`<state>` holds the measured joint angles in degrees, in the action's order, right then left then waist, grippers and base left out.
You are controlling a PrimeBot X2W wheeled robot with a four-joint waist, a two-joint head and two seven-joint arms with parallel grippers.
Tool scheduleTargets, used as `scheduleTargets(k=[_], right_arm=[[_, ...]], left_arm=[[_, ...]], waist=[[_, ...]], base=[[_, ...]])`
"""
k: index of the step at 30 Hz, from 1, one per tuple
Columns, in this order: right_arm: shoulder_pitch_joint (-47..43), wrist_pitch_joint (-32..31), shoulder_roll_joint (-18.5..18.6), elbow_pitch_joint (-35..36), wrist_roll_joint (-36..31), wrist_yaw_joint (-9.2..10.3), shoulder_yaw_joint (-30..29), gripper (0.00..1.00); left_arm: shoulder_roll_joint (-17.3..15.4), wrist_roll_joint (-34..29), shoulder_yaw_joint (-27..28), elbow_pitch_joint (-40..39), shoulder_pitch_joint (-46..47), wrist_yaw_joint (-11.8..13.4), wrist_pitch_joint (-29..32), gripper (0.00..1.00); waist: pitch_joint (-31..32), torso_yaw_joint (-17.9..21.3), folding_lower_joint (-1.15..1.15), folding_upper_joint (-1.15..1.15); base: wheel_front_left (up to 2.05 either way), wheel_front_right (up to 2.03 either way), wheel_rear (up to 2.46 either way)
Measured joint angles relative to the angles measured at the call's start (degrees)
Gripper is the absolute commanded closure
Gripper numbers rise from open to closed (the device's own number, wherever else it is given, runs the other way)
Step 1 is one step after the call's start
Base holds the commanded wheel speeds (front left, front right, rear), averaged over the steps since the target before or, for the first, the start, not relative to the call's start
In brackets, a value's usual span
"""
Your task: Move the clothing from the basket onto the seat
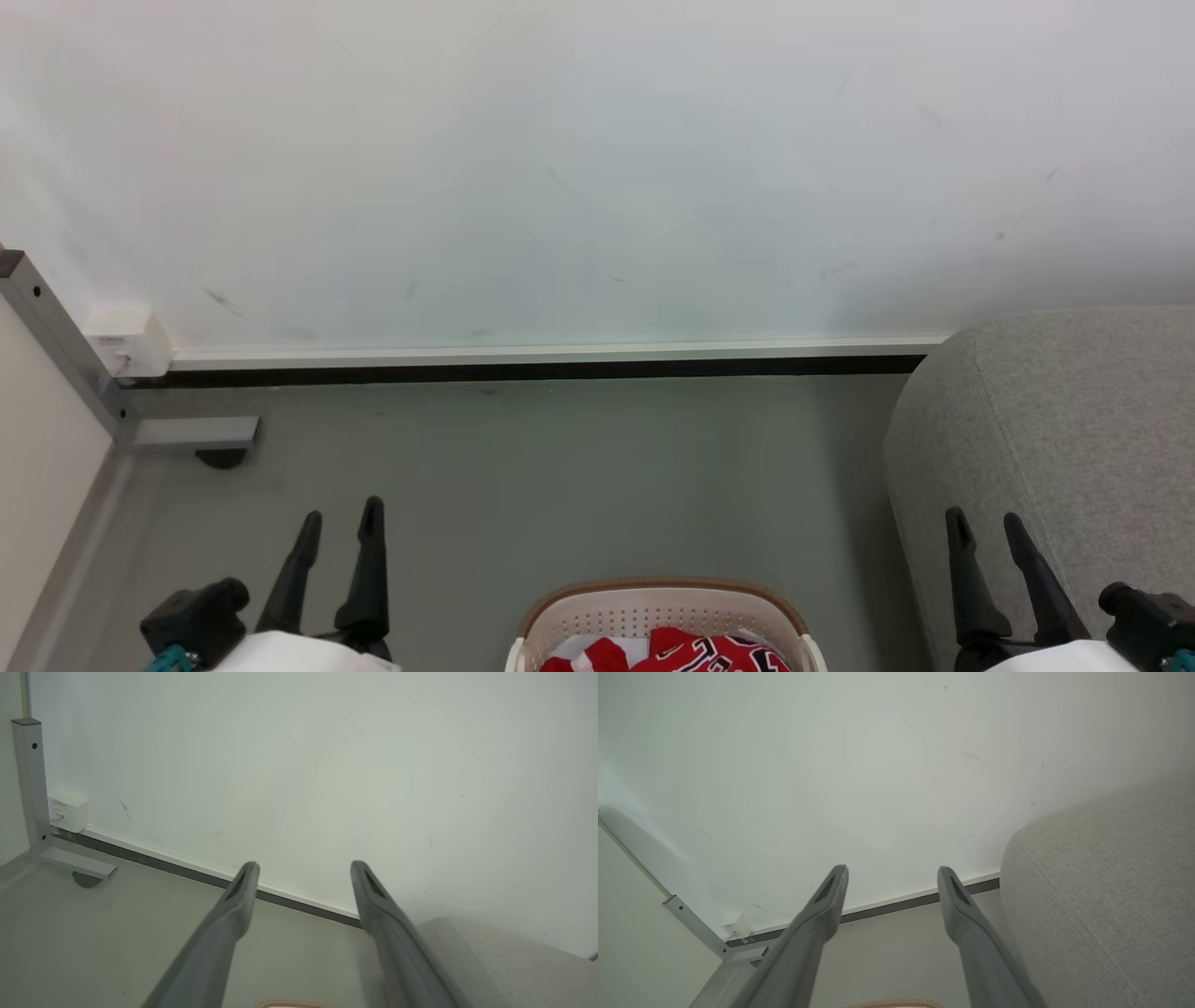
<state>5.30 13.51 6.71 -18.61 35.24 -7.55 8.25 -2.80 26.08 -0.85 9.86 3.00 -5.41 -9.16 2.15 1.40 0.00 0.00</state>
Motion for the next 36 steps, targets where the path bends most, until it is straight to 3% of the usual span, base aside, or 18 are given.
scheduleTargets(k=[36], right_arm=[[0.6,1.1,-3.0,-1.6,-17.5,0.0,-1.4,0.0]], left_arm=[[0.0,-15.8,-1.1,2.0,0.0,-1.1,-4.2,0.0]], waist=[[1.1,0.6,0.0,0.0]], base=[[0.0,0.0,0.0]])
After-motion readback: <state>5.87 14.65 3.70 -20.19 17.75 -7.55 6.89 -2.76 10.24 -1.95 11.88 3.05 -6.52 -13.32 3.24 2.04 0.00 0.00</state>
